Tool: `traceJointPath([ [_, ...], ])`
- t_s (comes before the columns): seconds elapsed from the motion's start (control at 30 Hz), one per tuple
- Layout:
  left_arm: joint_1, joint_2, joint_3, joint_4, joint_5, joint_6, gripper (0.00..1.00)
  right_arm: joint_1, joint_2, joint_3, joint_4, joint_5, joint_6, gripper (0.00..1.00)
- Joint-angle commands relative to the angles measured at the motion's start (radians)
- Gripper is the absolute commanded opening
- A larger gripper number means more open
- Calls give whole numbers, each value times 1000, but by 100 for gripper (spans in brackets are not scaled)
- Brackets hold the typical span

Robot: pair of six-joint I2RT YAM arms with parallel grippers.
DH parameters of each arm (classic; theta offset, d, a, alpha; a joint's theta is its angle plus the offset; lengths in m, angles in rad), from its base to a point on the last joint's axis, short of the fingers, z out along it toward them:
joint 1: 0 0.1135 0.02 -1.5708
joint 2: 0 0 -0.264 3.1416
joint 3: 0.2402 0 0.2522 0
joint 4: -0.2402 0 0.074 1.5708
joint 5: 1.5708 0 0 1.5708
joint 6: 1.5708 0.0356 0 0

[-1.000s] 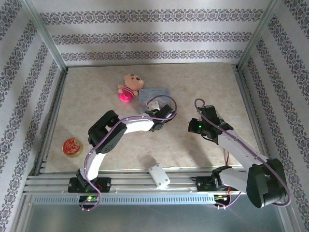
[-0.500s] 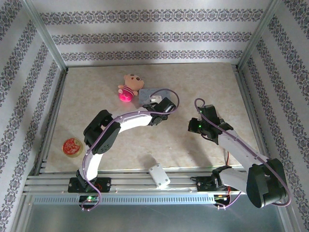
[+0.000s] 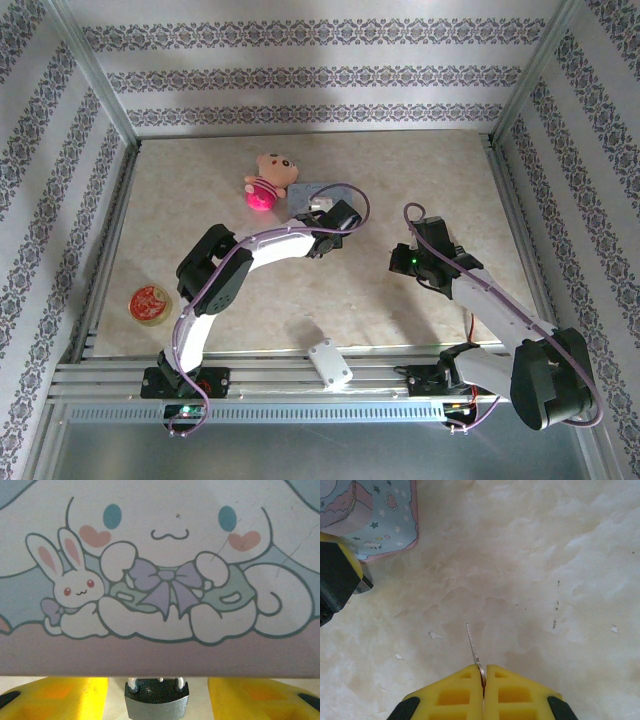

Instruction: Unlock the padlock with the key

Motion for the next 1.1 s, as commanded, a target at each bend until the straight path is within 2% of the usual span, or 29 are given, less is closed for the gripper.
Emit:
traceJointPath([
  [0.0,14,21,-6,-31,-31,-22,53,6,0,3,19,11,7,0],
  [0.6,19,73,35,-17,-58,-40,48,5,2,-5,31,6,8,0],
  [0.7,20,80,44,-14,-58,-42,44,6,9,-9,45,-1,13,0],
  [0.87,22,83,48,-8,-41,-60,27,10,31,-33,82,-22,24,0],
  [1.07,23,50,24,0,22,-162,17,11,62,-86,196,-101,50,0],
])
